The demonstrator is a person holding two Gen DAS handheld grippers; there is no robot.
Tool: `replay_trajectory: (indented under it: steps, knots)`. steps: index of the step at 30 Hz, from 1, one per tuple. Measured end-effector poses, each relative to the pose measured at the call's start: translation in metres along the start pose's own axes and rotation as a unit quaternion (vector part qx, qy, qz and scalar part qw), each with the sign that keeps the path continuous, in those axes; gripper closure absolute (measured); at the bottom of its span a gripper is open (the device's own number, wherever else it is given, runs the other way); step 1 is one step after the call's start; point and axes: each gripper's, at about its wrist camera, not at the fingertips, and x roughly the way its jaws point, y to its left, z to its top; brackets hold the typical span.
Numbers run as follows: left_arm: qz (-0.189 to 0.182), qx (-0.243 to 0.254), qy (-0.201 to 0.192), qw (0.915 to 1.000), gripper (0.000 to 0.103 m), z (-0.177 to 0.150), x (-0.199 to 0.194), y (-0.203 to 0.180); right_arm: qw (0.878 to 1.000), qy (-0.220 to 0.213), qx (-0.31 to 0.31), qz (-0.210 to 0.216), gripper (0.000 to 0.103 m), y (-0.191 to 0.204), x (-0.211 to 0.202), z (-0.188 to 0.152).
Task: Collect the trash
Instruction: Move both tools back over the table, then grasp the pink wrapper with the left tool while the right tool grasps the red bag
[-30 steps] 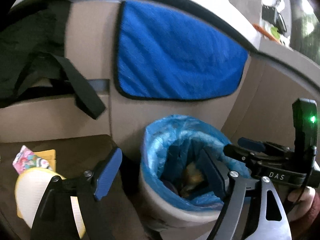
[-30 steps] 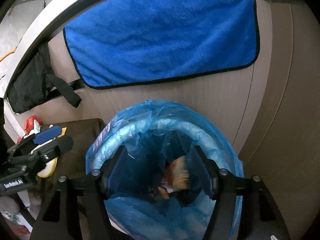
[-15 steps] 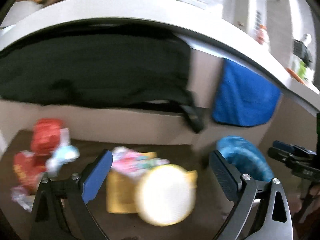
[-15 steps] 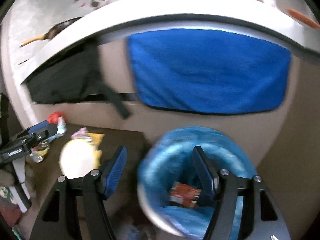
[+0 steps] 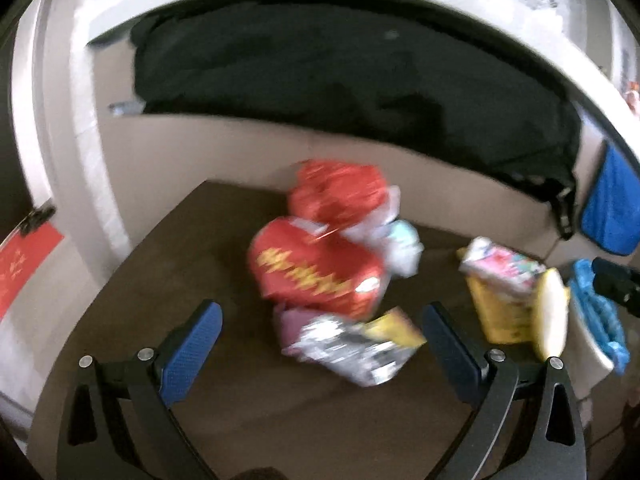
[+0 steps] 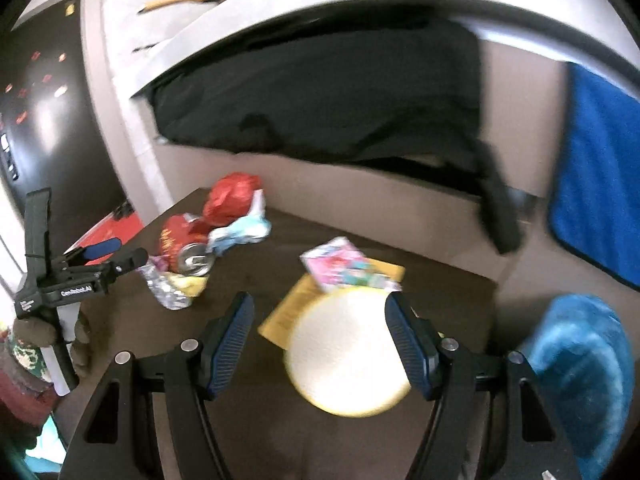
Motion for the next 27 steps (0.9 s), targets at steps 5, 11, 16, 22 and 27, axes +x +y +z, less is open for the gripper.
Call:
replay_trajectory:
  steps: [5,11,16,22,27]
  knots:
    - [-0.045,-0.01,0.017,0.9988,0.01,-0.008,0.01,0.015,0.999,0.017,-0.024,0.02,0.038,0.033,0.036,0.012]
    - [-0.086,-0.05,0.06,0.9932,0.019,-0.015,0.033,0.02,0.998,0.044,-0.039,0.023,0.038,0.05,0.067,0.015]
    - [-0.09,-0.064,0.066,0.9917,0.074,-0.016,0.044,0.018,0.998,0.052,-0.039,0.014,0.038,0.049,0.073,0.015]
    - [-0.091,-0.095,-0.008,0.9913,0.078,-0.003,0.01,0.043,0.998,0.053,-0.033,0.022,0.038,0.052,0.076,0.024]
    - [-0.064,-0.118,-0.064,0.9889,0.079,0.001,-0.008,0.062,0.997,0.038,-0.029,0.058,0.038,0.073,0.091,0.049]
